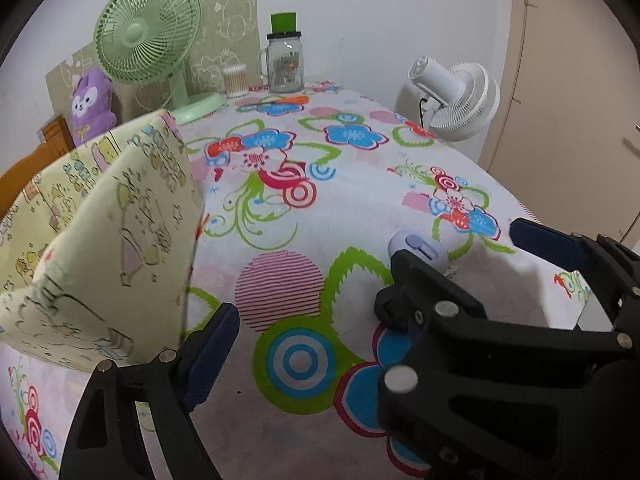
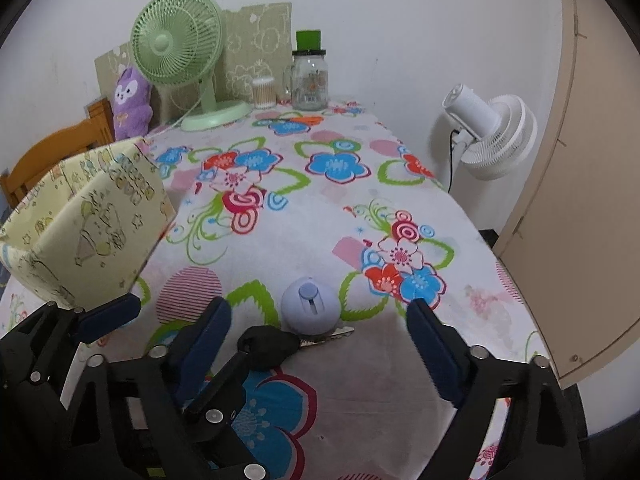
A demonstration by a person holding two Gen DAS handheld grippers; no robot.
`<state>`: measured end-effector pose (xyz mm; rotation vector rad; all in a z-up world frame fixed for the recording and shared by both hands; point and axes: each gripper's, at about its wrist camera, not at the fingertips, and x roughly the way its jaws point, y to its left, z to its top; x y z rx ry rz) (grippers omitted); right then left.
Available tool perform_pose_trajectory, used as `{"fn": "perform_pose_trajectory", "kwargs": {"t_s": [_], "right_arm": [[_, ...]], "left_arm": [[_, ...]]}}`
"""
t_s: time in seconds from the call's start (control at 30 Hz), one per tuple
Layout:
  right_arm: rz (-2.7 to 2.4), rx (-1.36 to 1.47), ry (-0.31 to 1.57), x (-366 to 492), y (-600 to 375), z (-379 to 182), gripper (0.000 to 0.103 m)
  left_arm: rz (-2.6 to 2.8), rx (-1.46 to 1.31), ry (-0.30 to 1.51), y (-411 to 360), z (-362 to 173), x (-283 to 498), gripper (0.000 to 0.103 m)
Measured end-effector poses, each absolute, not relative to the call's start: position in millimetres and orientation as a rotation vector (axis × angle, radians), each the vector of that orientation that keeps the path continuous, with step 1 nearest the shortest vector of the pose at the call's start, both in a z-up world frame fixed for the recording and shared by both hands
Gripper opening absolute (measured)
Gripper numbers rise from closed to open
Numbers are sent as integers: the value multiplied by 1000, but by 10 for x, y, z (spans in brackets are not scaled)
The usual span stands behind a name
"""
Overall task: Organize rigid objects
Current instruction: 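Move the left tool to the black key while the right tool approaches the lavender fob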
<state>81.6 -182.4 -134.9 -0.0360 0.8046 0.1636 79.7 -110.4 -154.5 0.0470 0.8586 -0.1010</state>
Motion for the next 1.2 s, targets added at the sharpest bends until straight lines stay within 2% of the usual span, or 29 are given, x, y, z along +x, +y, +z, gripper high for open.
{"fn": "perform_pose_trajectory", "kwargs": {"t_s": [0.27,0.37,0.47,0.6,1.1,1.2], "right_arm": [[187,-20,866,978,-1841,-1516,73],[202,-8,883,1024,-1843,-1560,63],[204,-2,886,1060,-1852,-1592,60],[198,1,889,1081,-1872,-1630,43],[126,21,865,964,-2118,-1594,42],[104,26,860,935,-2172,-1583,42]], "left_arm": [[-128,54,880,-1180,-1629,870,87],[-129,59,872,-1172,-1633,886,88],[-134,66,866,-1166,-1634,893,88],[-147,72,867,-1174,-1644,897,88],[-202,79,871,-1339,-1637,897,85],[-222,87,879,-1389,-1655,909,78]]}}
